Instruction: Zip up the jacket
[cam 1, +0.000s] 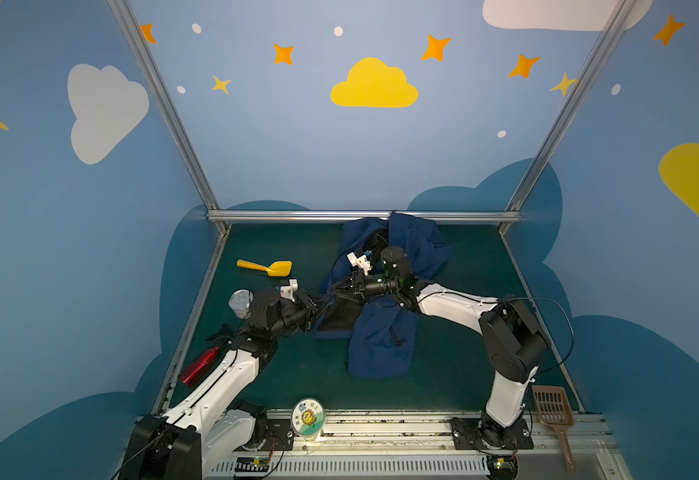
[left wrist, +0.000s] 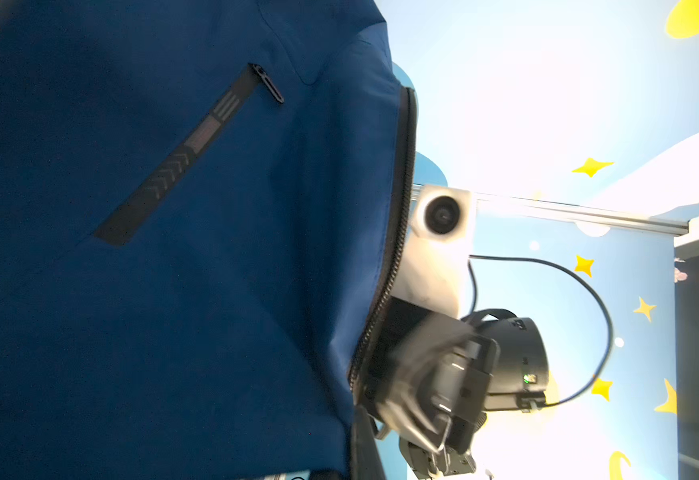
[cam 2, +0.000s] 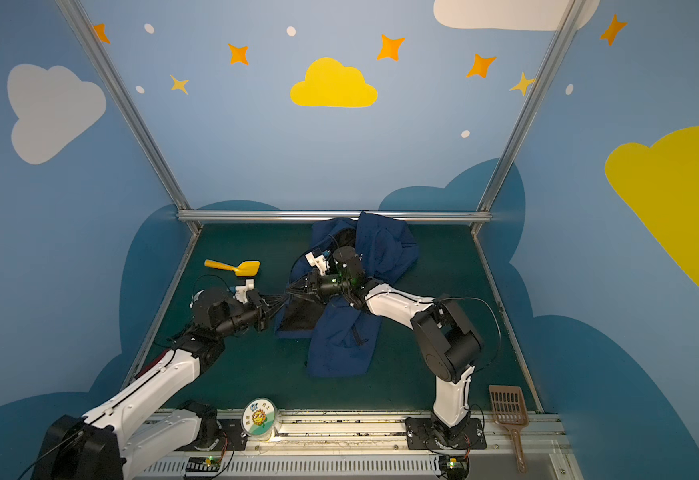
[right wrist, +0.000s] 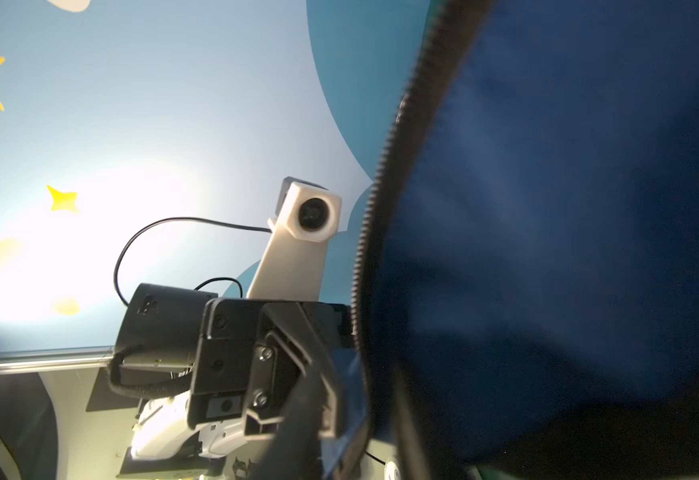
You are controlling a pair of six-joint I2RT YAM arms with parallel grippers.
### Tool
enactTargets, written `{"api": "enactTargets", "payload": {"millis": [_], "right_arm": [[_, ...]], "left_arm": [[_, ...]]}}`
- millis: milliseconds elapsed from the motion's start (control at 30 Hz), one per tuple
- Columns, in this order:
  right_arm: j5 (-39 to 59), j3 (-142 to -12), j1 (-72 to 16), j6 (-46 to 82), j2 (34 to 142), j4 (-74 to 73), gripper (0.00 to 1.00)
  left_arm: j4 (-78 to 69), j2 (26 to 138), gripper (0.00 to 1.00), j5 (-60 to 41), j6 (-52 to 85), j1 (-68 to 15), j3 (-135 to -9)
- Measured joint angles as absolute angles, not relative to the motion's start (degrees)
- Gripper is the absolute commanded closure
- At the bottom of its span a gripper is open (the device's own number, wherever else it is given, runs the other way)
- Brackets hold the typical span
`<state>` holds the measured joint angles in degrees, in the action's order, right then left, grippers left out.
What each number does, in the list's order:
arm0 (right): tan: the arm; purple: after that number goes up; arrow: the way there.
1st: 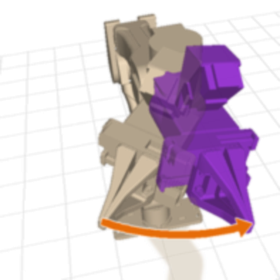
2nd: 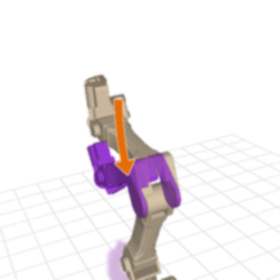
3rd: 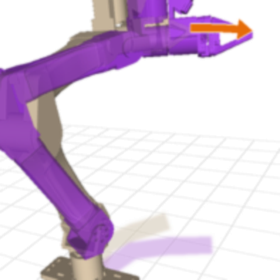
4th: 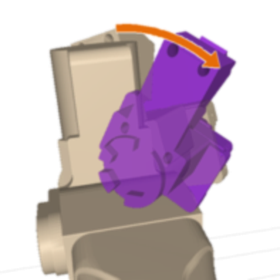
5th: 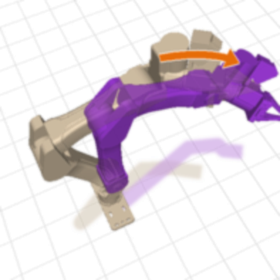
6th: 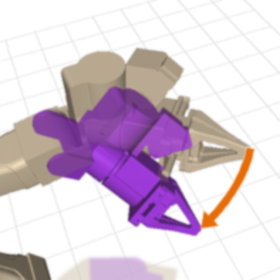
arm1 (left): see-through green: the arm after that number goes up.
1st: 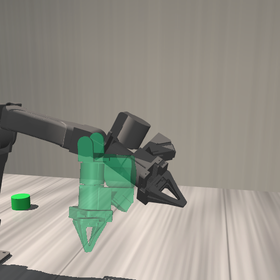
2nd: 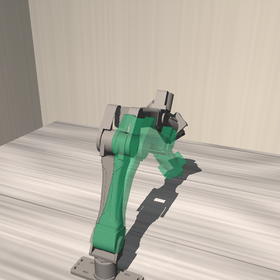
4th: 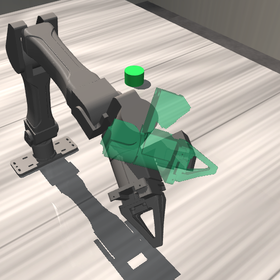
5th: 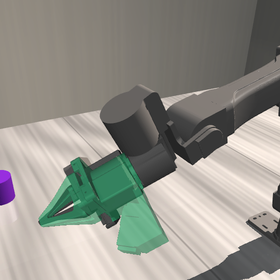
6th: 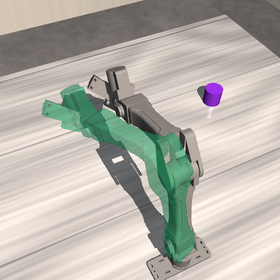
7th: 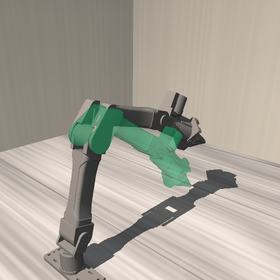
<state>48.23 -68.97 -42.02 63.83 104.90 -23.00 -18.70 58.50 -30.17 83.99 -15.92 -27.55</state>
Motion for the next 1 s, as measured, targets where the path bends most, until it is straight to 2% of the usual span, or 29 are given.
{"api": "enactTargets", "payload": {"millis": [100,200,300,433,533,700,1000], "right_arm": [[45.82,-66.70,-41.76,62.65,100.51,-20.60,0.35],[40.73,-65.23,-41.74,58.81,94.37,-11.14,0.33],[31.64,-65.08,-42.63,54.11,88.18,1.63,0.30],[18.17,-65.19,-47.90,50.72,83.83,18.96,0.20],[9.13,-65.87,-54.96,50.63,85.34,30.89,0.15],[-1.23,-68.71,-65.10,53.65,91.09,44.45,0.13],[-5.26,-78.67,-72.18,53.54,103.15,49.93,0.12]], "left_arm": [[-16.62,58.11,0.97,-29.95,82.52,-15.92,-27.55],[-14.20,57.65,0.97,-29.76,80.60,-15.75,-27.73],[-11.57,57.63,0.97,-29.80,78.28,-14.87,-28.69],[-9.15,57.84,0.97,-30.15,75.68,-12.73,-29.91],[-8.58,58.67,0.97,-30.81,74.32,-11.22,-30.02],[-6.48,59.53,0.97,-31.94,72.20,-9.10,-30.00],[-5.58,59.48,0.97,-34.63,70.41,-3.99,-27.51]]}}
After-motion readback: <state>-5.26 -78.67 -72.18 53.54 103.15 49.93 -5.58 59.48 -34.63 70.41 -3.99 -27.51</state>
